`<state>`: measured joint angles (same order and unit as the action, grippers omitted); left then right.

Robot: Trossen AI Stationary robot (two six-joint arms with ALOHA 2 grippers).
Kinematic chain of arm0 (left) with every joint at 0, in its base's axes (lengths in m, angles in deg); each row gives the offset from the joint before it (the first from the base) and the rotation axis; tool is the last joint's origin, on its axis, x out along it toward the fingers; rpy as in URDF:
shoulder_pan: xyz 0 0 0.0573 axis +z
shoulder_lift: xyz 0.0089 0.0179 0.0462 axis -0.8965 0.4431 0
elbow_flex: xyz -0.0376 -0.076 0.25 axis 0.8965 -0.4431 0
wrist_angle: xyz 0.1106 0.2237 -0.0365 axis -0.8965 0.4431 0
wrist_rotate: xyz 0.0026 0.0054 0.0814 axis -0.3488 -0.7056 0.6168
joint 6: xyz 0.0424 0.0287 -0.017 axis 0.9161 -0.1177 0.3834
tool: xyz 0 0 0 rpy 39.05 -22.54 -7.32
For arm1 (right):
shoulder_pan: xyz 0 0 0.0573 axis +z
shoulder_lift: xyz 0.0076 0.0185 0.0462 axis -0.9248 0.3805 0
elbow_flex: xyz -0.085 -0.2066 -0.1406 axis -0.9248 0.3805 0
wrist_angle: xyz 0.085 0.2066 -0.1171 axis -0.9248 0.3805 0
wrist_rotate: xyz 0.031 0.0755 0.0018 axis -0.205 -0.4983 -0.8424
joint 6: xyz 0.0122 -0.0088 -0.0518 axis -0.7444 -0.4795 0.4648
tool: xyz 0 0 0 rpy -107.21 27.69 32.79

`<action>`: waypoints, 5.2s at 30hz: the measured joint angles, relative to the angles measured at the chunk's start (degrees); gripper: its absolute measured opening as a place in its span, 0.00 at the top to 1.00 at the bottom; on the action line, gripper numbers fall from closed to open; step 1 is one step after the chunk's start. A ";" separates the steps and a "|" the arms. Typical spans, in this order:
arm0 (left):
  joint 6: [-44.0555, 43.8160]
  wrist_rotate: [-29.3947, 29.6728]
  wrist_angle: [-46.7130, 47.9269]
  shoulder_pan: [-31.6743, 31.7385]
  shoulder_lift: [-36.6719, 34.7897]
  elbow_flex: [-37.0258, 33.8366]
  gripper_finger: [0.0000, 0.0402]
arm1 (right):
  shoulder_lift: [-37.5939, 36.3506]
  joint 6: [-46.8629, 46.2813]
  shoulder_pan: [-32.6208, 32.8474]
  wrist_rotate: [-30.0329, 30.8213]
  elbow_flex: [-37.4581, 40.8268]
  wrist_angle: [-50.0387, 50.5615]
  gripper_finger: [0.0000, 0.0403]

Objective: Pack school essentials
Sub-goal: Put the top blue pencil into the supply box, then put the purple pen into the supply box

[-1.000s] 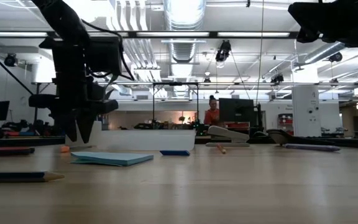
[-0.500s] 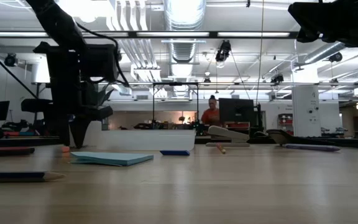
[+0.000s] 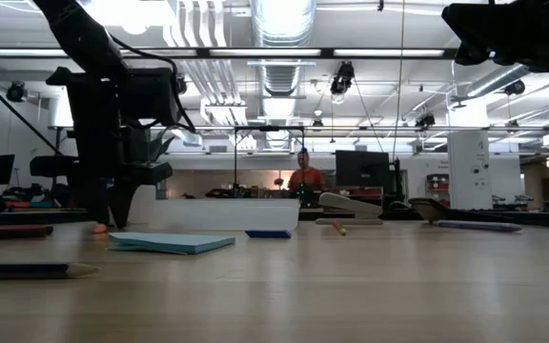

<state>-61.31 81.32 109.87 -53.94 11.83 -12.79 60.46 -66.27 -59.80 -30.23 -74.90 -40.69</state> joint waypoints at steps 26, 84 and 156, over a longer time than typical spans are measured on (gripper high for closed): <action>-1.14 -0.37 10.29 -2.00 -4.47 3.19 1.00 | 0.00 0.11 0.01 0.00 0.00 0.00 0.88; 93.38 -6.74 -3.00 4.87 15.04 31.93 1.00 | 0.00 1.75 0.00 3.02 0.00 1.31 0.88; 104.45 -4.48 -63.43 -4.45 -14.97 -0.11 0.77 | 10.95 -35.91 -1.54 29.90 -23.79 47.01 0.88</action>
<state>43.14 76.84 46.45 -58.39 -3.14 -12.90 71.40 -102.18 -61.33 -0.33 -98.69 6.32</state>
